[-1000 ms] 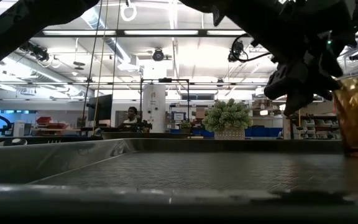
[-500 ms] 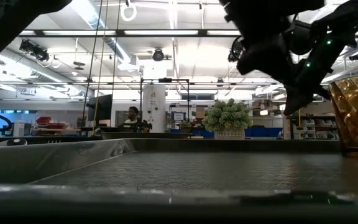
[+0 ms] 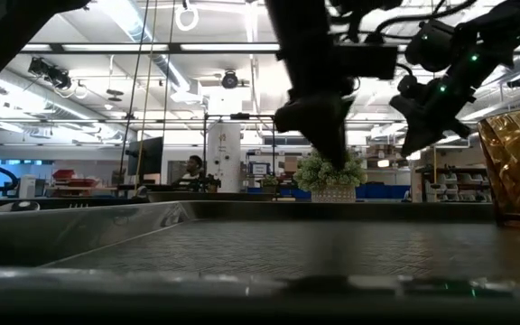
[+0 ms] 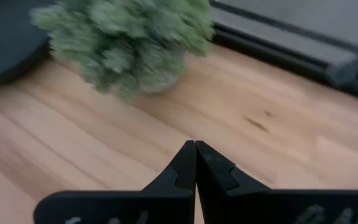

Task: Pick and place plate/cup/fork/spoon on tray
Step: Put the black plate on the black tray on the bottom left of the brown cup

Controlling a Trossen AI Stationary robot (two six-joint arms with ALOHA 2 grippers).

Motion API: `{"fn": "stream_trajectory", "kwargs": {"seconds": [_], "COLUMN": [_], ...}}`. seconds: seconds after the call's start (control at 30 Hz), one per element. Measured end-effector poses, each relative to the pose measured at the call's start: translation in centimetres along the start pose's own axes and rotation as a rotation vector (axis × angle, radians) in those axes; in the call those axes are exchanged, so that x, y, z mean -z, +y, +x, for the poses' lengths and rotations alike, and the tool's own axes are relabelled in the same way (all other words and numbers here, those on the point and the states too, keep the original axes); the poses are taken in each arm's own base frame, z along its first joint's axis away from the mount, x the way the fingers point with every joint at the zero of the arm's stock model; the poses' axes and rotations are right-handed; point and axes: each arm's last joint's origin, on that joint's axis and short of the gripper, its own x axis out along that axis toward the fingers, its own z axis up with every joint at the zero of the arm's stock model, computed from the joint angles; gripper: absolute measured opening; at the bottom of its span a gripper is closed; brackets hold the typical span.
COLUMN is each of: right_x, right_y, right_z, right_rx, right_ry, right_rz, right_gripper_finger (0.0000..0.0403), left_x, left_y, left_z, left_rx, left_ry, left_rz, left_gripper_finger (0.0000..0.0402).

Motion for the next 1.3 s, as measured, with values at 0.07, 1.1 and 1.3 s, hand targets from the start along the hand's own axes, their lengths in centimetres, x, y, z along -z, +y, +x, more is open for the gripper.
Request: {"fn": "stream_trajectory", "kwargs": {"seconds": [0.07, 1.1, 1.3], "right_x": [-0.2, -1.9, -1.7], "right_y": [0.3, 5.4, 6.0], "right_z": [-0.2, -6.1, -6.7], "right_rx": [-0.018, -0.059, -0.040], "right_ry": [-0.035, -0.616, -0.653], "right_rz": [-0.033, -0.335, -0.378], "right_gripper_finger": [0.0009, 0.0006, 0.0006], "left_x": [0.8, 15.8, 19.0], "left_y": [-0.2, 3.5, 3.8], "left_z": [0.1, -3.4, -3.8], "left_rx": [0.013, -0.019, -0.027], "left_ry": [0.008, -0.442, -0.503], "left_rz": [-0.022, -0.711, -0.833], "left_gripper_finger": [0.0086, 0.0062, 0.0062]}}
